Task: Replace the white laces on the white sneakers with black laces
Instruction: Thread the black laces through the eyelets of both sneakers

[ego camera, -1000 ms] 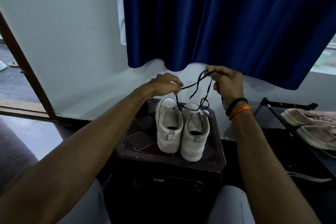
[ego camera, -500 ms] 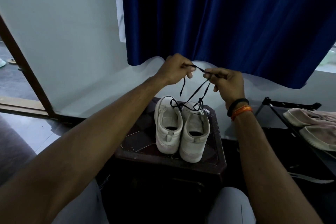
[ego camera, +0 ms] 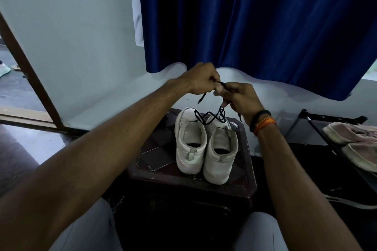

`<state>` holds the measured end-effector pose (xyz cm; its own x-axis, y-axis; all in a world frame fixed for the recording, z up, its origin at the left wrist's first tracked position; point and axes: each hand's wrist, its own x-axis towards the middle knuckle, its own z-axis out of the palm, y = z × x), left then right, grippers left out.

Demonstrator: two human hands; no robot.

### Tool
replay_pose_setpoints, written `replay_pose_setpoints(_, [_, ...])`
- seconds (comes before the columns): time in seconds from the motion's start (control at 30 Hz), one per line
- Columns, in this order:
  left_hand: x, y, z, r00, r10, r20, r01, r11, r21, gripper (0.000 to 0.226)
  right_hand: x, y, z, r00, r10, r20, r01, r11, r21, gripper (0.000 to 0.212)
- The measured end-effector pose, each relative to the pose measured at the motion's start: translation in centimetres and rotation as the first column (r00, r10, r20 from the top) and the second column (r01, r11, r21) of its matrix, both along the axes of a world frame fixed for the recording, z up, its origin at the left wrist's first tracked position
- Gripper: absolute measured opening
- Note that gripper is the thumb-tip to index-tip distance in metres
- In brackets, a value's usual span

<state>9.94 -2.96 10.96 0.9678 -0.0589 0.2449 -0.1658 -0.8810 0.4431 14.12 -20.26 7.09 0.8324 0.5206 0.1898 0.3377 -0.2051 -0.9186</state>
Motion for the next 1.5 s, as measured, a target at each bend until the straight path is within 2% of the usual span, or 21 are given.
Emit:
replay_pose_setpoints(0.07, [0.0,0.5,0.2,0.999,0.012,0.032,-0.011,0.999,-0.035,0.011,0.5,-0.2,-0.3,0.999,-0.043,-0.013,0.042,0.999,-0.021,0.015])
replay_pose_setpoints(0.13, [0.0,1.1,0.1,1.000,0.015,0.017,-0.014,0.997,-0.081,0.012,1.2,-0.5,-0.6,0.987,-0.160,0.000,0.160,0.987,0.020,0.012])
replay_pose_setpoints(0.2, [-0.1,1.4,-0.4,0.998,-0.003,-0.061,-0.005,0.992,-0.124,0.018,1.6,-0.8,-0.5,0.953,-0.301,0.023,0.299,0.951,0.078,0.020])
replay_pose_setpoints(0.27, [0.0,1.7,-1.4,0.983,-0.020,-0.183,-0.002,0.992,-0.122,0.024,1.6,-0.9,-0.3,0.939,-0.331,0.096,0.332,0.943,0.014,0.020])
replay_pose_setpoints(0.33, [0.3,2.1,-2.7,0.939,0.018,-0.343,-0.045,0.996,-0.073,0.023,1.4,-0.6,-0.4,0.965,-0.201,0.171,0.237,0.944,-0.228,0.016])
replay_pose_setpoints(0.4, [0.5,2.2,-4.3,0.848,0.076,-0.524,-0.151,0.983,-0.103,0.017,1.3,0.0,-0.8,0.981,-0.021,0.191,0.119,0.847,-0.519,0.013])
replay_pose_setpoints(0.47, [0.3,2.2,-5.7,0.808,0.051,-0.587,-0.215,0.953,-0.212,0.022,1.0,0.5,-1.1,0.986,0.093,0.141,0.026,0.741,-0.671,0.018])
replay_pose_setpoints(0.53, [0.3,2.4,-6.5,0.847,-0.014,-0.532,-0.186,0.929,-0.321,0.029,0.8,0.9,-1.4,0.987,0.118,0.108,-0.004,0.691,-0.722,0.026])
replay_pose_setpoints(0.6, [0.2,2.3,-6.3,0.888,-0.054,-0.457,-0.135,0.919,-0.370,0.028,0.6,1.1,-1.4,0.987,0.123,0.104,-0.004,0.661,-0.750,0.031])
replay_pose_setpoints(0.7, [0.9,2.6,-6.1,0.908,-0.081,-0.411,-0.076,0.932,-0.354,0.031,0.5,1.2,-0.8,0.984,0.164,0.072,-0.034,0.567,-0.823,0.035])
replay_pose_setpoints(0.77, [1.2,2.5,-6.3,0.893,-0.129,-0.431,-0.014,0.950,-0.312,0.031,0.4,1.0,-0.3,0.982,0.148,0.121,0.025,0.528,-0.849,0.038])
replay_pose_setpoints(0.83, [1.3,2.1,-6.7,0.876,-0.163,-0.454,0.022,0.954,-0.300,0.027,0.5,0.8,-0.2,0.967,0.047,0.250,0.172,0.602,-0.780,0.042])
replay_pose_setpoints(0.9, [1.4,1.8,-7.1,0.873,-0.191,-0.449,0.050,0.950,-0.307,0.021,0.6,0.9,-0.4,0.945,-0.008,0.327,0.225,0.741,-0.633,0.047])
replay_pose_setpoints(0.97, [1.4,1.5,-7.3,0.876,-0.199,-0.439,0.074,0.956,-0.285,0.019,0.3,1.5,-0.7,0.945,0.027,0.325,0.154,0.841,-0.518,0.047])
replay_pose_setpoints(1.07, [1.4,1.1,-7.0,0.909,-0.181,-0.375,0.100,0.969,-0.225,0.031,-0.5,2.6,-0.9,0.969,0.041,0.243,0.050,0.933,-0.356,0.029])
replay_pose_setpoints(1.13, [1.2,1.3,-6.5,0.924,-0.178,-0.339,0.106,0.970,-0.219,0.032,-0.3,3.1,-1.5,0.988,0.018,0.156,0.030,0.953,-0.303,0.032])
replay_pose_setpoints(1.2, [1.0,1.7,-6.1,0.936,-0.184,-0.299,0.127,0.971,-0.201,0.023,0.4,3.2,-2.0,1.000,0.021,0.017,-0.016,0.970,-0.241,0.042])
replay_pose_setpoints(1.3, [0.9,2.3,-5.9,0.963,-0.142,-0.229,0.099,0.977,-0.191,0.009,1.0,2.9,-2.7,0.961,0.152,-0.230,-0.163,0.986,-0.031,0.045])
replay_pose_setpoints(1.33, [0.9,2.4,-6.0,0.970,-0.123,-0.212,0.073,0.971,-0.227,0.007,1.2,2.8,-2.9,0.953,0.180,-0.244,-0.188,0.982,-0.009,0.043])
replay_pose_setpoints(1.4, [0.9,2.6,-6.2,0.974,-0.086,-0.211,0.014,0.947,-0.321,0.018,1.6,2.6,-3.3,0.955,0.195,-0.221,-0.213,0.975,-0.056,0.036])
replay_pose_setpoints(1.5, [0.9,2.7,-6.4,0.957,-0.097,-0.274,0.015,0.958,-0.287,0.029,2.1,2.2,-3.9,0.970,0.194,-0.146,-0.223,0.951,-0.215,0.024])
